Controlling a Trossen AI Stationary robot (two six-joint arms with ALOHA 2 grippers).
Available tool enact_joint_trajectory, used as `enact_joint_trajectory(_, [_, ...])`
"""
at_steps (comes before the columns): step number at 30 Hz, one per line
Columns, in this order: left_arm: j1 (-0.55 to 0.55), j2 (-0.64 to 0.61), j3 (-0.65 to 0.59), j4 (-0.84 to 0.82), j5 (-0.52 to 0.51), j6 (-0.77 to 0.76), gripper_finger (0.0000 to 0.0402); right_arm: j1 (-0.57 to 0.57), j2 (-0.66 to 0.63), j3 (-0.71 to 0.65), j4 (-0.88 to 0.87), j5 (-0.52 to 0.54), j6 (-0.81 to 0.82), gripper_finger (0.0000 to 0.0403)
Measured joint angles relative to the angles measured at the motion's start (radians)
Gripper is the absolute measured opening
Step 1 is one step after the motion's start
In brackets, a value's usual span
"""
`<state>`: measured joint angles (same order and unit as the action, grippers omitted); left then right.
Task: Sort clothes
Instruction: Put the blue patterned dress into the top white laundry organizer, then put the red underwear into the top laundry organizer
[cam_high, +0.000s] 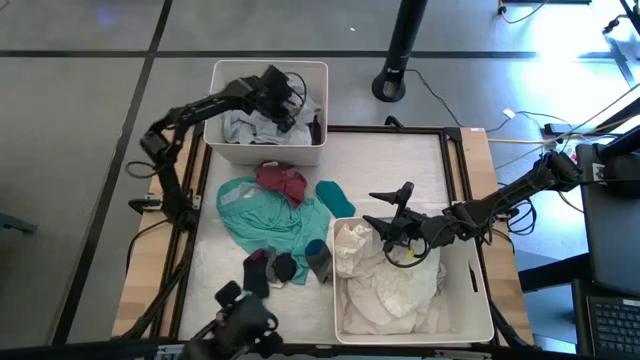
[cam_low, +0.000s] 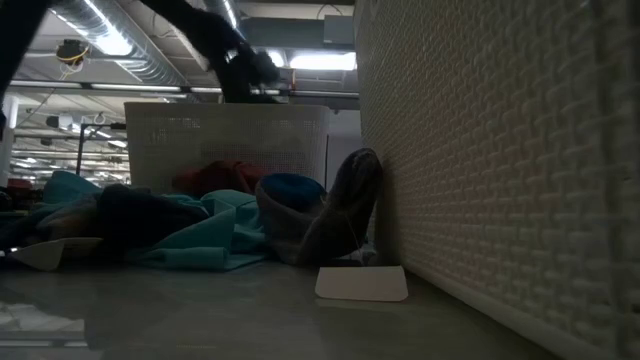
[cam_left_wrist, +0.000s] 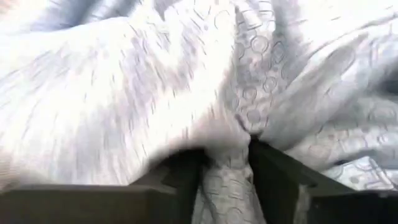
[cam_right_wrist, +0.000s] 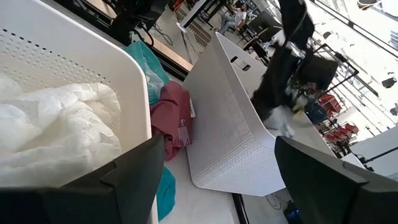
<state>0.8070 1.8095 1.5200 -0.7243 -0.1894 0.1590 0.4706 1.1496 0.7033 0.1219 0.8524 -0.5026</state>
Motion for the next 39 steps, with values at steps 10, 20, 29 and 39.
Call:
enact_joint_trajectory(10, [-0.066, -0.367, 0.004, 0.003, 0.001, -0.048, 0.0183, 0.0, 0.0, 0.0, 0.001, -0.001, 0.0, 0.031])
enact_joint_trajectory(20, [-0.336, -0.603, 0.005, -0.12, 0.057, -0.129, 0.0179, 0.0, 0.0, 0.0, 0.001, 0.0, 0.0, 0.031])
enact_joint_trajectory(29, [-0.686, -0.629, -0.048, -0.251, -0.025, -0.242, 0.0178, 0.0, 0.0, 0.0, 0.002, 0.002, 0.0, 0.031])
enact_joint_trajectory(39, [-0.905, -0.628, -0.373, -0.001, -0.097, -0.285, 0.0178, 0.0, 0.0, 0.0, 0.002, 0.002, 0.0, 0.031])
